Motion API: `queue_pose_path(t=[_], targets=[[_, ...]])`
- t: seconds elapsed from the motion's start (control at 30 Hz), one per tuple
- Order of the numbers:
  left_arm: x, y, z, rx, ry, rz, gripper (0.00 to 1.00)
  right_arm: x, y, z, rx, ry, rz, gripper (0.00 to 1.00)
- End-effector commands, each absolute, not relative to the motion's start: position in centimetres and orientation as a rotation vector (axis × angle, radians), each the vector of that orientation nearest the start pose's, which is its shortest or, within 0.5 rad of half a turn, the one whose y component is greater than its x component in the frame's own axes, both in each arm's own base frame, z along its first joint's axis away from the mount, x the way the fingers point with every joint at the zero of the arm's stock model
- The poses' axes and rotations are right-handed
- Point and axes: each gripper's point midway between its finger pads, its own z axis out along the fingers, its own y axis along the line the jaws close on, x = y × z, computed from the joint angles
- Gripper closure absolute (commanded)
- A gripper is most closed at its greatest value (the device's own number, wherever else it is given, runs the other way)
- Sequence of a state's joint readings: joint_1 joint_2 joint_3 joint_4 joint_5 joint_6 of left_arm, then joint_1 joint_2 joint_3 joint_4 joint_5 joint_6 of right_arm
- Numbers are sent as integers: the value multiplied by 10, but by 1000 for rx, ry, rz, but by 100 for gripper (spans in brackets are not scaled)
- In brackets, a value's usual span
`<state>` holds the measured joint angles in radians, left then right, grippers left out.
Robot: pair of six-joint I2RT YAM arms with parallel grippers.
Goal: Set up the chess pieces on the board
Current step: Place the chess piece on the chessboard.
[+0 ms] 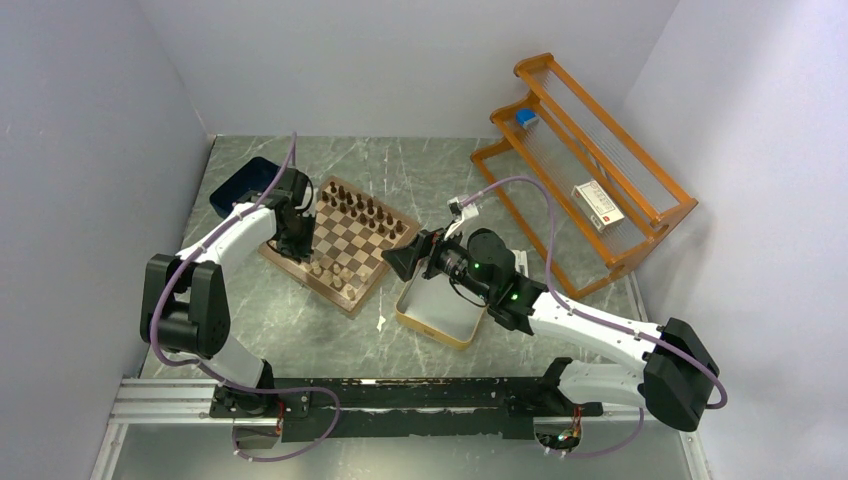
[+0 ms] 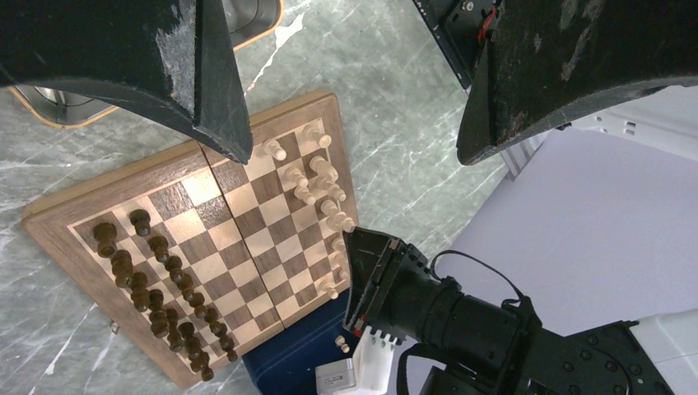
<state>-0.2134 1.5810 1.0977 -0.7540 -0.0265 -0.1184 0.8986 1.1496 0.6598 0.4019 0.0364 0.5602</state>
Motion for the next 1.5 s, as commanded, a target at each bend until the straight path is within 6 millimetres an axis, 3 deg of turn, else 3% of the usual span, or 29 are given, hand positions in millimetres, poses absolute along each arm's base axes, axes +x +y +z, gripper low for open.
queue_pose_path(t=[0.0,0.4,0.63,0.77,0.87,1.0,1.33,1.47], targets=[[304,-64,71,122,2797,-6,84,238,324,240,-267,1721,1077,0],[304,-63,71,122,2795,3,83,237,323,238,-262,1722,1079,0],[305,-65,72,126,2792,-10,72,237,324,236,-264,1734,1075,0],[312,-68,86,106,2747,-25,68,244,321,224,-236,1792,1021,0],[319,-72,98,92,2703,-61,55,241,326,220,-335,1804,995,0],[325,-75,116,74,2645,-86,56,238,334,214,-490,1800,959,1],[341,-85,172,16,2403,-190,59,251,365,171,-664,1867,909,29],[338,-90,168,55,2394,-226,61,263,380,155,-698,1891,885,44]])
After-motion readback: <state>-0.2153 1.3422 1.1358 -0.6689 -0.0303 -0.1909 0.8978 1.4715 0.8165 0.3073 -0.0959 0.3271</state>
